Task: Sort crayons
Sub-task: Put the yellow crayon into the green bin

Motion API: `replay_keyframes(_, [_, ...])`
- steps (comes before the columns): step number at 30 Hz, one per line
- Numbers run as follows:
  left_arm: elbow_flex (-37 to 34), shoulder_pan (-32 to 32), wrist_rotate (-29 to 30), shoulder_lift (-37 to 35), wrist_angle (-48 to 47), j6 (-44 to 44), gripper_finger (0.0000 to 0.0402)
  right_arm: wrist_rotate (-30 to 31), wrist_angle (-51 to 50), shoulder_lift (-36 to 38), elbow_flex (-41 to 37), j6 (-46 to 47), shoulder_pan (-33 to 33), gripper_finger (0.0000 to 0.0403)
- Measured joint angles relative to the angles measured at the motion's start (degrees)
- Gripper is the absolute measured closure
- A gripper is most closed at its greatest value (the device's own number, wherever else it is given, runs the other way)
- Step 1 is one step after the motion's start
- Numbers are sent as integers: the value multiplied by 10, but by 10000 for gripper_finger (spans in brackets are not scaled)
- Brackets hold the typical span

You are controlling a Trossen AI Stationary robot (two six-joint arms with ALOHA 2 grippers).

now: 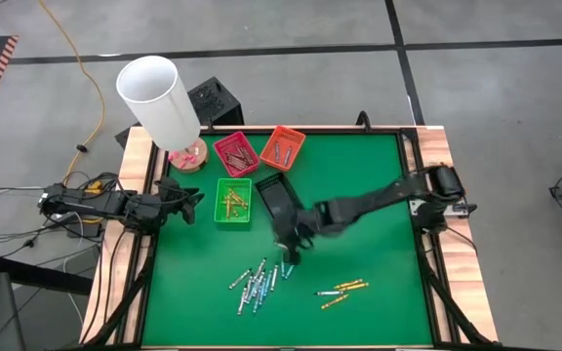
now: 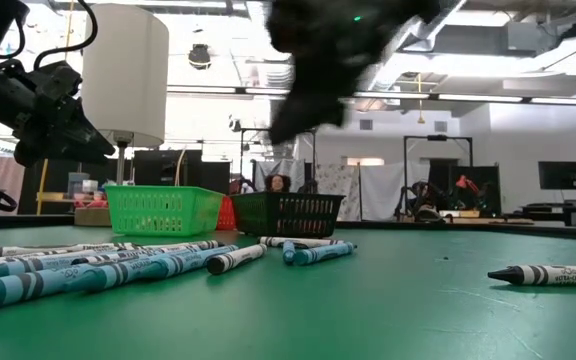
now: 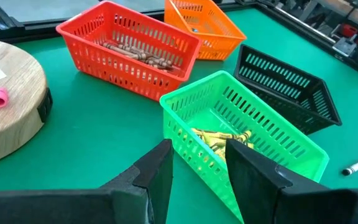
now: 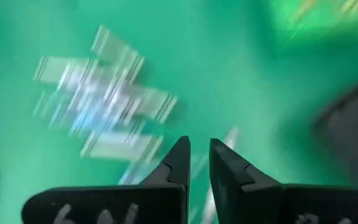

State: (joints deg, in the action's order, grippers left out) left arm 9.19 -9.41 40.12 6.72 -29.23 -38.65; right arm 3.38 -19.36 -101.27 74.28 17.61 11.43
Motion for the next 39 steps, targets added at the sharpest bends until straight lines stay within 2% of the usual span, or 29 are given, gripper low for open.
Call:
replay_keyframes(8, [0,0,-5,0,0,8,265,50,-246,8,0,224,167,347])
replay_keyframes(13, [0,0,-2,0,0,19,265,69,-338,7,-7,354,242,347])
replay_keyframes(17, [0,0,-2,0,0,24,265,92,-367,7,-7,398,273,347])
replay_keyframes(21, [0,0,4,0,1,24,265,103,-372,7,-7,391,287,346])
replay_keyframes(30, [0,0,7,0,1,22,265,117,-365,7,-7,277,269,345])
replay_keyframes(35, [0,0,8,0,1,22,265,118,-320,7,-7,221,268,345])
replay_keyframes(39, [0,0,8,0,1,22,265,118,-307,7,-7,212,268,345])
